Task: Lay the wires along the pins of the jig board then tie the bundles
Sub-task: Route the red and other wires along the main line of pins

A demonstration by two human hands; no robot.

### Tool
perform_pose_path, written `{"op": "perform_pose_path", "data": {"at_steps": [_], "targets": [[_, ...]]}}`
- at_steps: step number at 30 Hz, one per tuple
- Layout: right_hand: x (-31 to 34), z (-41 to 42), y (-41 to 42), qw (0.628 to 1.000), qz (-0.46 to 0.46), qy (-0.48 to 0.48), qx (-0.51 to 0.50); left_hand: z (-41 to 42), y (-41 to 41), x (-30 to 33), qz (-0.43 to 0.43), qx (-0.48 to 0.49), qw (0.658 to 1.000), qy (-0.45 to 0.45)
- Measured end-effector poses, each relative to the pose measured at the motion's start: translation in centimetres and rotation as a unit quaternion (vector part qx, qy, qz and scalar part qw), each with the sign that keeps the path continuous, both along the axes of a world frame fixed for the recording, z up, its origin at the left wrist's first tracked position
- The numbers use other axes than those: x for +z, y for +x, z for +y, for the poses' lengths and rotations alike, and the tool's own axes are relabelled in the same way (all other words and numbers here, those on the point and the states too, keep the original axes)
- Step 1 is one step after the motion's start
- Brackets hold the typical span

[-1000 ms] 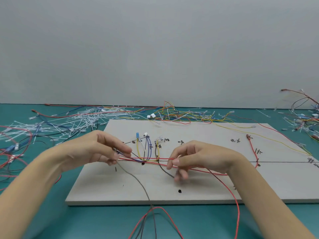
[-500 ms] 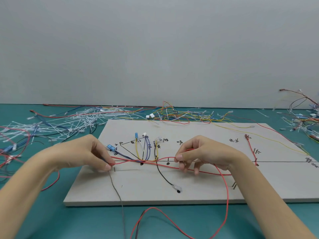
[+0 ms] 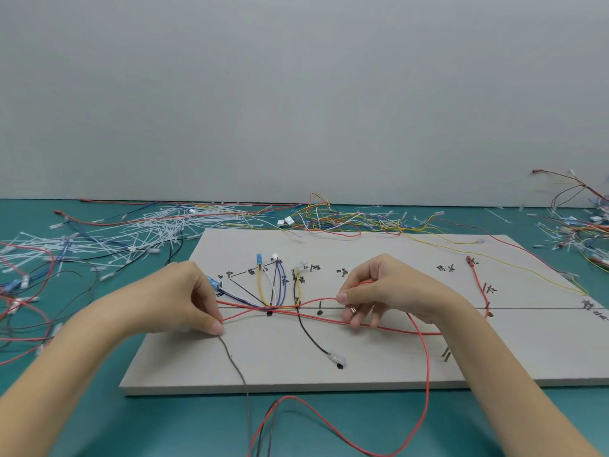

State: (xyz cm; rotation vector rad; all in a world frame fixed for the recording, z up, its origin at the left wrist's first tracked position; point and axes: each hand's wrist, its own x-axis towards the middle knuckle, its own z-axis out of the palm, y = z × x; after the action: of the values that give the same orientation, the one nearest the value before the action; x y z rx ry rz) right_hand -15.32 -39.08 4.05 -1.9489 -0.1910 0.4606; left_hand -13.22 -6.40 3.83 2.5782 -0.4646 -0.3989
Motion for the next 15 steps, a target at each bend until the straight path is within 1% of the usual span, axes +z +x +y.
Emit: {"op": "perform_pose_path", "data": {"at_steps": [6, 10, 15], "targets": [[0.1, -0.6, 0.1, 1.000, 0.001, -0.006, -0.009, -0.4, -0.1, -0.1, -0.009, -0.002, 1.000, -0.012], [0.3, -1.2, 0.3, 1.000, 0.006, 0.011, -0.005, -0.5, -0.1, -0.3, -0.023, -0.004, 1.000, 0.002], [-0.2, -0.9, 0.5, 1.000, -0.011, -0.005, -0.025, -0.7, -0.1, -0.4, -0.018, 0.007, 1.000, 0.001]]}}
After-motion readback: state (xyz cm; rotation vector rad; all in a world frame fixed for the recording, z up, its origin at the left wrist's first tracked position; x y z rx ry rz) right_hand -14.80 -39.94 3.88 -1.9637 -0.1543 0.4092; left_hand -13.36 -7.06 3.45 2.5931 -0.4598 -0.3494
